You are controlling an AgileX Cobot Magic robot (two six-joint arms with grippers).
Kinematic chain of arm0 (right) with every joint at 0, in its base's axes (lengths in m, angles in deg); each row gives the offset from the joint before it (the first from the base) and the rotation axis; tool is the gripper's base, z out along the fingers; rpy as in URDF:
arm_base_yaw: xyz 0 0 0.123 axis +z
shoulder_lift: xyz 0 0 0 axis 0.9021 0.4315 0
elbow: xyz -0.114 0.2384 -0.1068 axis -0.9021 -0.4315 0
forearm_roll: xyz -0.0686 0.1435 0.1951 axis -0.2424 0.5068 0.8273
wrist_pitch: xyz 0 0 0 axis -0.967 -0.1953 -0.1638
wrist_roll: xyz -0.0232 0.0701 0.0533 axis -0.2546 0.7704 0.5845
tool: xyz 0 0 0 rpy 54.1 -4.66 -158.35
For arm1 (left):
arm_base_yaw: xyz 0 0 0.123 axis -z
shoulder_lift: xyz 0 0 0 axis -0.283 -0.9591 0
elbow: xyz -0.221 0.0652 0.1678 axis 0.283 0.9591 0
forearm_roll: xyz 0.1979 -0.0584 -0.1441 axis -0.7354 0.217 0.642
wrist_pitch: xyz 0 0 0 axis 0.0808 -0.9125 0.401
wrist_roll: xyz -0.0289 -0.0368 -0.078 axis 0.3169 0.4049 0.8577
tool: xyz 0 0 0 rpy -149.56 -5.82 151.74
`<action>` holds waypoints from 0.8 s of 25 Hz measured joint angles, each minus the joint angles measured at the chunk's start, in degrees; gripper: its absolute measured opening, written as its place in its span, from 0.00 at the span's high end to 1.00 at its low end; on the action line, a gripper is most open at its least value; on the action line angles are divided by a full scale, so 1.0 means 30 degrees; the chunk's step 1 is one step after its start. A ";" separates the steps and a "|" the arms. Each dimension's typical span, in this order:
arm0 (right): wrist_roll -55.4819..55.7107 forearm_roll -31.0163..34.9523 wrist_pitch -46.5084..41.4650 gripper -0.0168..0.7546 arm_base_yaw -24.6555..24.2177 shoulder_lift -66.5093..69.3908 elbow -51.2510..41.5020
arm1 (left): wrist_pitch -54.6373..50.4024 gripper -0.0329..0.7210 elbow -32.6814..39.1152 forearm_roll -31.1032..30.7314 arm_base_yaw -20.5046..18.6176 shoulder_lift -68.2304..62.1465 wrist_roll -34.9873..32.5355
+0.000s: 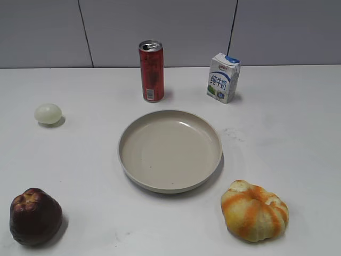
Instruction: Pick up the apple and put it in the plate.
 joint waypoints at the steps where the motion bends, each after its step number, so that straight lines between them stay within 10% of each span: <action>1: 0.0000 0.0000 0.0000 0.40 0.0000 0.0000 0.0000 | 0.0000 0.24 0.0000 0.0000 0.0000 0.0000 0.0000; 20: 0.0000 0.0000 0.0000 0.40 0.0000 0.0000 0.0000 | 0.1491 0.27 -0.0253 0.0034 0.0000 0.0000 0.0000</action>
